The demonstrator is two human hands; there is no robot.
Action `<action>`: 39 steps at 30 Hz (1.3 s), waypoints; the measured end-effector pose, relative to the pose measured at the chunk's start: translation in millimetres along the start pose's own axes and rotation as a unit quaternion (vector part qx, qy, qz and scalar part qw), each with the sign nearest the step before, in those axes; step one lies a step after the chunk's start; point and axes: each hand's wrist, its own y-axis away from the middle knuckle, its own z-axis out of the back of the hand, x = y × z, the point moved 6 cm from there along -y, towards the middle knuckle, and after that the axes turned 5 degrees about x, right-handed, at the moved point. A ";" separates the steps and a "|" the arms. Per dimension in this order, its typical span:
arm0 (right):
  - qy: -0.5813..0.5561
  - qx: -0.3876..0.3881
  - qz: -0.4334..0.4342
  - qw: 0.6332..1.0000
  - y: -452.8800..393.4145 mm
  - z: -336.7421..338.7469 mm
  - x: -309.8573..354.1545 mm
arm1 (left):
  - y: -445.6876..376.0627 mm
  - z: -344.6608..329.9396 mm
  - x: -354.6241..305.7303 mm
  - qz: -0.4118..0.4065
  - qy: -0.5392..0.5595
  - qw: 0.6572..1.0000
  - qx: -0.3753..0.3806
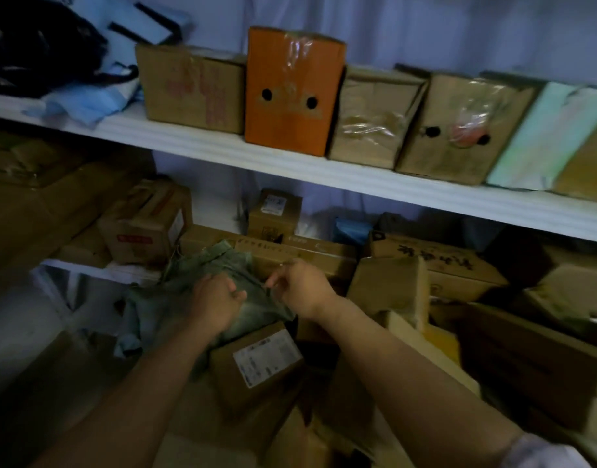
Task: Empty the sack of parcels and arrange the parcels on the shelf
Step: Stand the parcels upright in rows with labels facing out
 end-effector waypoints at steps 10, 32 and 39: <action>-0.053 -0.139 -0.030 0.988 138.2 72.9 -38.1 | 89.4 -20.6 -117.9 -0.117 0.093 0.988 0.028; 0.064 -0.295 -0.295 0.907 389.2 182.3 -279.7 | 201.0 -205.2 -344.2 -0.202 0.118 0.961 0.147; -0.138 -0.431 -0.391 0.801 469.2 215.0 -413.6 | 247.7 -252.7 -430.2 -0.242 0.110 0.961 0.077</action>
